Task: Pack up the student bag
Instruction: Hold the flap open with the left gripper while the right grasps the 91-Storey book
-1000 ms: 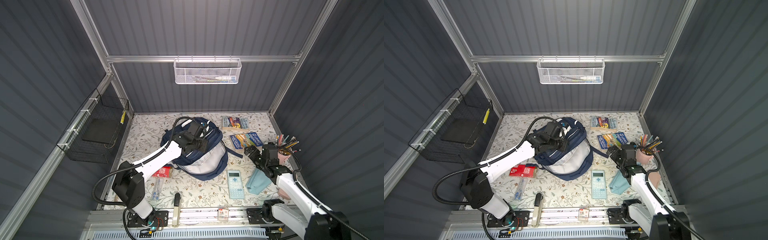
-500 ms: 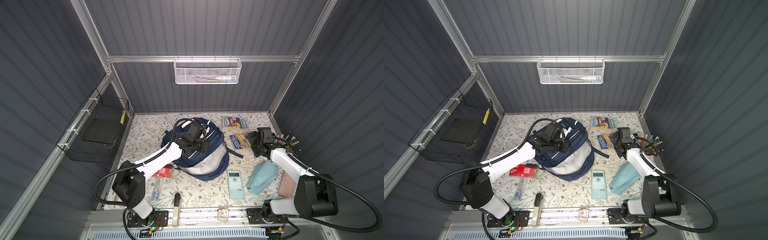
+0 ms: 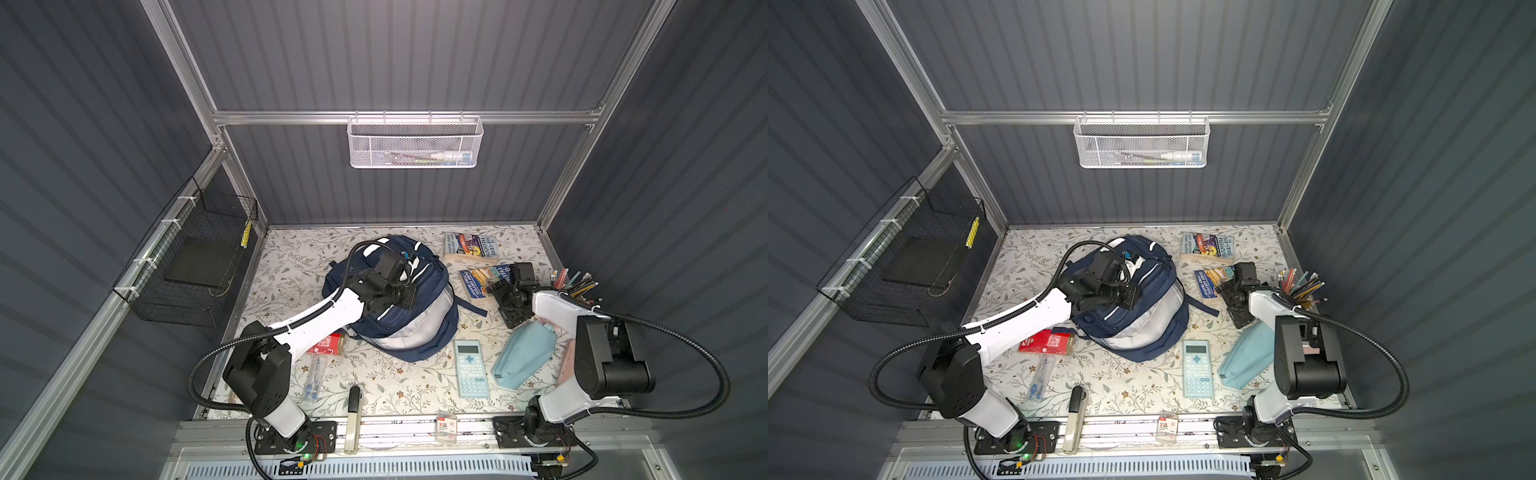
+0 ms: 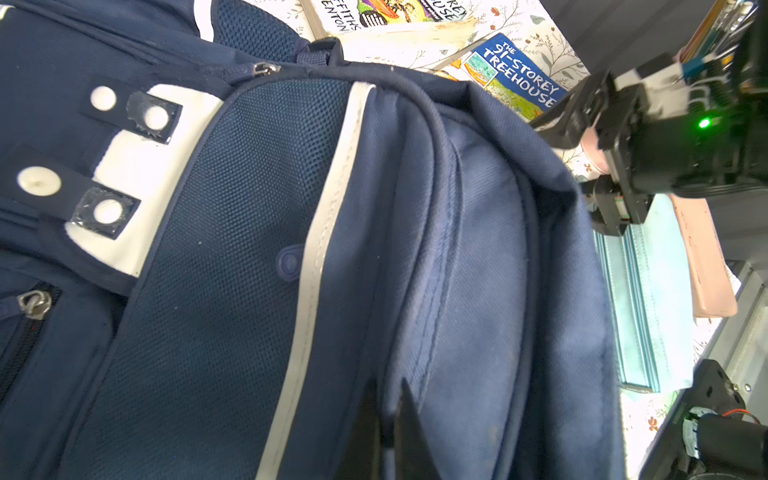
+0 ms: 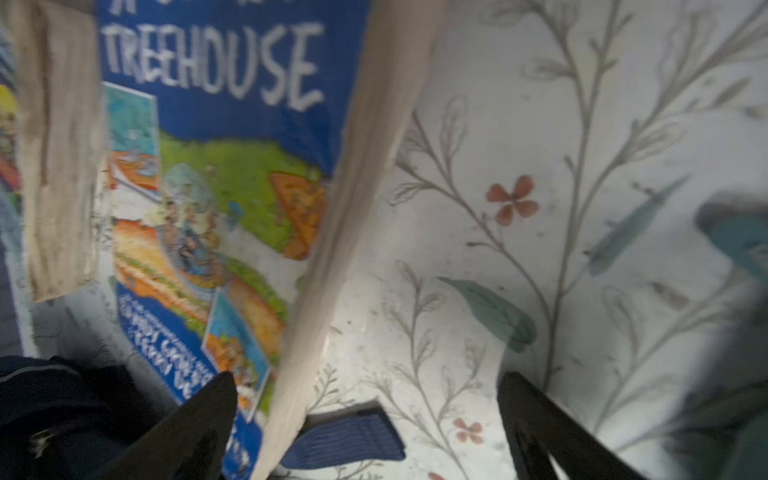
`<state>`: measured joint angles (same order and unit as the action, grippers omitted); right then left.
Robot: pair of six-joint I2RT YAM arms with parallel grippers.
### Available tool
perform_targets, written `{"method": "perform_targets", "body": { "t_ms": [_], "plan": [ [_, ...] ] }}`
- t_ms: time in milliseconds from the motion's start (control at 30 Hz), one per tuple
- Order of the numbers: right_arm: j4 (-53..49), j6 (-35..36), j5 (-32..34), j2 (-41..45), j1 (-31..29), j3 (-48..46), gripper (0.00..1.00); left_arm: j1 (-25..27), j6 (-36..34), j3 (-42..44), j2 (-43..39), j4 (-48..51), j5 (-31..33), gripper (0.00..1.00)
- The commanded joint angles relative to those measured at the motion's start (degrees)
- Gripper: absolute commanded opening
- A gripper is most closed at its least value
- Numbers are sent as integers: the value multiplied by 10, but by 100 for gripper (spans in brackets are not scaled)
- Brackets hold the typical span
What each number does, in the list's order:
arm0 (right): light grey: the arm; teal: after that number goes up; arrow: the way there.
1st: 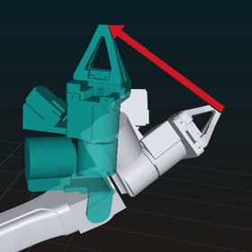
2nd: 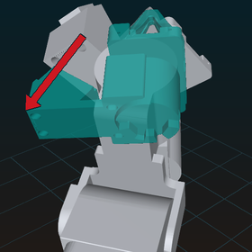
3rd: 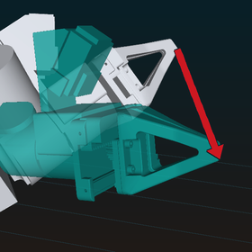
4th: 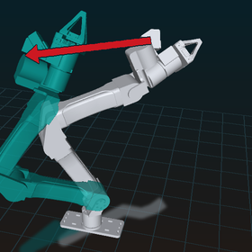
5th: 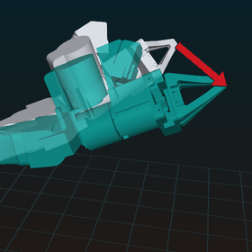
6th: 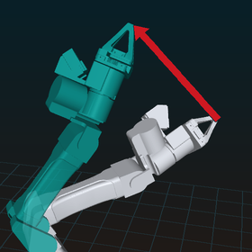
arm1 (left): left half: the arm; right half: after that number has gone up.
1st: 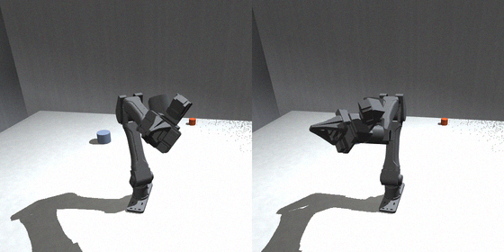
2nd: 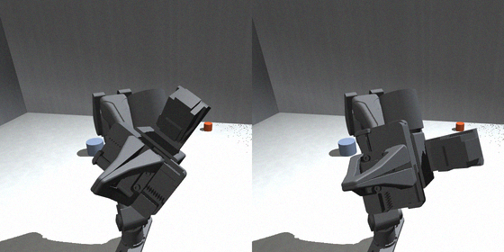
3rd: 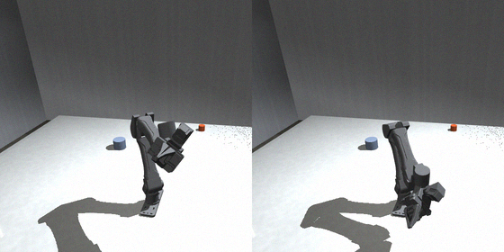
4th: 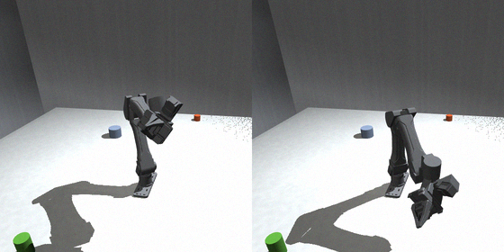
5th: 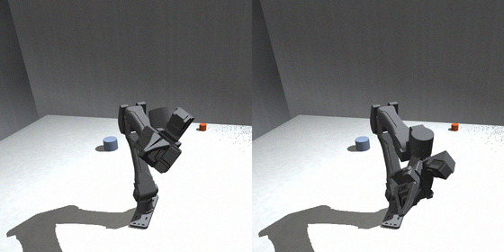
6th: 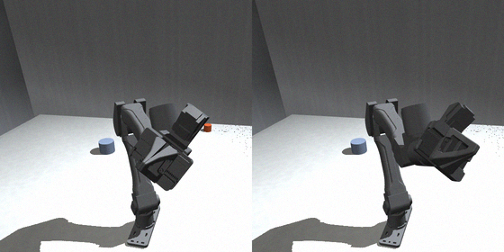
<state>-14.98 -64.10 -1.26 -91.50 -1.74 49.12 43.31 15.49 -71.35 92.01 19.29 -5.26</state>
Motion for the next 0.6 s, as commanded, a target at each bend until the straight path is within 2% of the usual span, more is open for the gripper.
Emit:
{"method": "perform_targets", "body": {
  "t_ms": [0,267,333,500,533,567],
  "plan": [
    [-13,4,4,-14,-3,26,99,0,8,9,-33,-33,-15,0],
    [12,-24,-8,-64,-4,49,99,0,22,20,-21,-56,-26,0],
    [10,-24,-8,-76,-7,61,96,0,22,20,-22,-55,-25,0],
    [24,-23,0,-90,-13,73,77,0,22,20,-25,-53,-21,0],
    [30,-23,-5,-92,-13,71,65,0,21,20,-24,-52,-21,0],
    [39,-23,-9,-95,-13,66,47,0,21,20,-24,-52,-20,0]
  ]
}}
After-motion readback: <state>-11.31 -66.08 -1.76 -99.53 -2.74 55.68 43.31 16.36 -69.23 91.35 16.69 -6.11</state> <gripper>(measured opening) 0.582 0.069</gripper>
